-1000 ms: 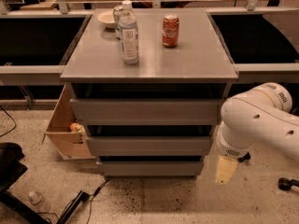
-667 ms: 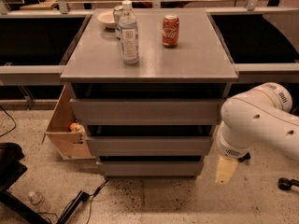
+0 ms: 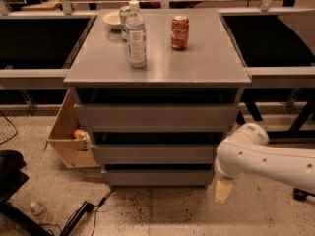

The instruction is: Open bottom drawer

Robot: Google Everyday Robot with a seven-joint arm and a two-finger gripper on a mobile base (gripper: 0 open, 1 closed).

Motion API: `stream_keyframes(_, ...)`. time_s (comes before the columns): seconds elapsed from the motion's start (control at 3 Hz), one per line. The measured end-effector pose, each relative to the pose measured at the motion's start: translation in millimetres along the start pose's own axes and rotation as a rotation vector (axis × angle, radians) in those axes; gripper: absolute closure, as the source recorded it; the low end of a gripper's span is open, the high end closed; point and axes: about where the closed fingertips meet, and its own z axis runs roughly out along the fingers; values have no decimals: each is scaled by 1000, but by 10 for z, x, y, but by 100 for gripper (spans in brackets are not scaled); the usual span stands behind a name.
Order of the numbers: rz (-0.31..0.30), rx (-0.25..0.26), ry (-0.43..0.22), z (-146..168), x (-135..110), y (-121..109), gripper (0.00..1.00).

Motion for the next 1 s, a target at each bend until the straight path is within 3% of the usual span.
stream_keyframes(0.33,-21,33,-4,699,-20,-111,0)
stream_keyframes(0.67,-58,51,0,1188,-28,-178,0)
stream_keyframes(1.0,-58,51,0,1190,-28,-178,0)
